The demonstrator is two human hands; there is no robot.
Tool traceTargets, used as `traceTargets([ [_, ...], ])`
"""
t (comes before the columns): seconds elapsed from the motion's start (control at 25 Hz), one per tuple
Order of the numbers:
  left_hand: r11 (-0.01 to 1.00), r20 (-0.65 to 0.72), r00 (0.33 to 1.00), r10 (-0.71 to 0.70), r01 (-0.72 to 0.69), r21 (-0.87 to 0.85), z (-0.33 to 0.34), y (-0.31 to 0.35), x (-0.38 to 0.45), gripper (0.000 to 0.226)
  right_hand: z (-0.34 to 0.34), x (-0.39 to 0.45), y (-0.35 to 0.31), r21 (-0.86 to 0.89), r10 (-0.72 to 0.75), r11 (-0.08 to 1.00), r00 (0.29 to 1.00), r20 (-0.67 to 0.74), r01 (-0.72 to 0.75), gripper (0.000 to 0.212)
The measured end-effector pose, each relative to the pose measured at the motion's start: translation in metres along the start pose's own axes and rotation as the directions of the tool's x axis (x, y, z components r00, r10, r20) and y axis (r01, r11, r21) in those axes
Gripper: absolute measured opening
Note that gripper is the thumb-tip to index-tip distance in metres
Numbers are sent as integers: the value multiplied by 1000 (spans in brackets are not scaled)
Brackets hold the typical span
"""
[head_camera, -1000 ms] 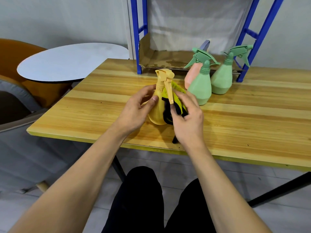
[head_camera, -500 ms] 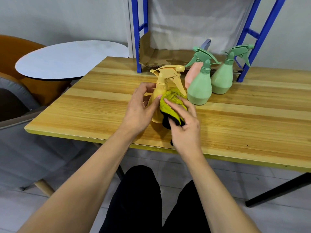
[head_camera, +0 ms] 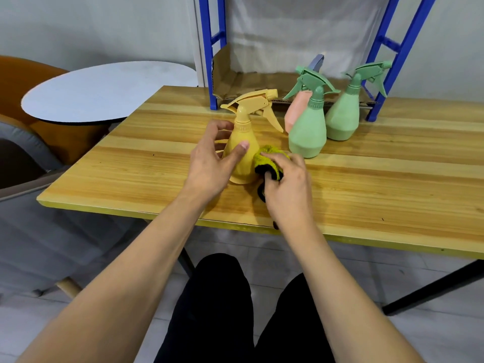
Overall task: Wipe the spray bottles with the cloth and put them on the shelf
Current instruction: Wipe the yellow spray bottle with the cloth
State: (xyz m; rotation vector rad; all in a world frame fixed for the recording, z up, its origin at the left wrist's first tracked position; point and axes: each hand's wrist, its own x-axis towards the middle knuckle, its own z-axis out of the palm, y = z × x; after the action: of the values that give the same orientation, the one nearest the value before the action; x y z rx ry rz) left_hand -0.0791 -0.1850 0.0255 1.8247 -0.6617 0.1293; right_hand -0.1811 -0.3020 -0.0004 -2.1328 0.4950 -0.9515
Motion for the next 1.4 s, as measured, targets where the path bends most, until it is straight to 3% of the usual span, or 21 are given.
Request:
traceTargets([
  [0.16,982,61,996,69,-78,170,-1,0,4,53,-4,5,-2,64,-39,997,998,58,36,50],
  [0.28,956,186,983,-4,-51,289,-12,2,14,65,-4,0,5,-6,-43,999,998,51,44,47],
  [0.4,964,312,949,-49,-37,264,-24,0,14,73,-1,15,10,-146,-38,988,996,80,50,47],
  [0.52,981,358,931,-70,-1,195,-29,-5,9,72,8,29,12,-323,-56,938,975,213,124,57],
  [0.68,977,239,971,-6,-45,207,-22,-6,0,67,5,35,11,-429,-65,883,954,292,192,48],
  [0.8,955,45,999,11,-24,295,-11,-3,-4,64,3,14,2,-590,-53,775,954,295,226,40],
  [0.92,888,-105,994,-42,85,453,0,0,3,68,15,-15,-11,-595,-109,740,929,355,314,35],
  [1.0,859,-131,989,-62,119,497,5,2,4,73,14,-18,-11,-571,-133,749,921,366,335,38],
  [1.12,892,-52,992,-112,124,435,-5,2,3,74,-2,-11,-4,-486,-109,831,936,335,271,62],
  [1.24,954,189,961,-200,148,261,-34,-16,13,60,-13,-8,-3,-332,-59,931,961,270,150,90],
  [1.4,981,378,907,-185,191,22,-56,-31,21,54,-11,2,6,-333,-4,938,962,274,99,81],
])
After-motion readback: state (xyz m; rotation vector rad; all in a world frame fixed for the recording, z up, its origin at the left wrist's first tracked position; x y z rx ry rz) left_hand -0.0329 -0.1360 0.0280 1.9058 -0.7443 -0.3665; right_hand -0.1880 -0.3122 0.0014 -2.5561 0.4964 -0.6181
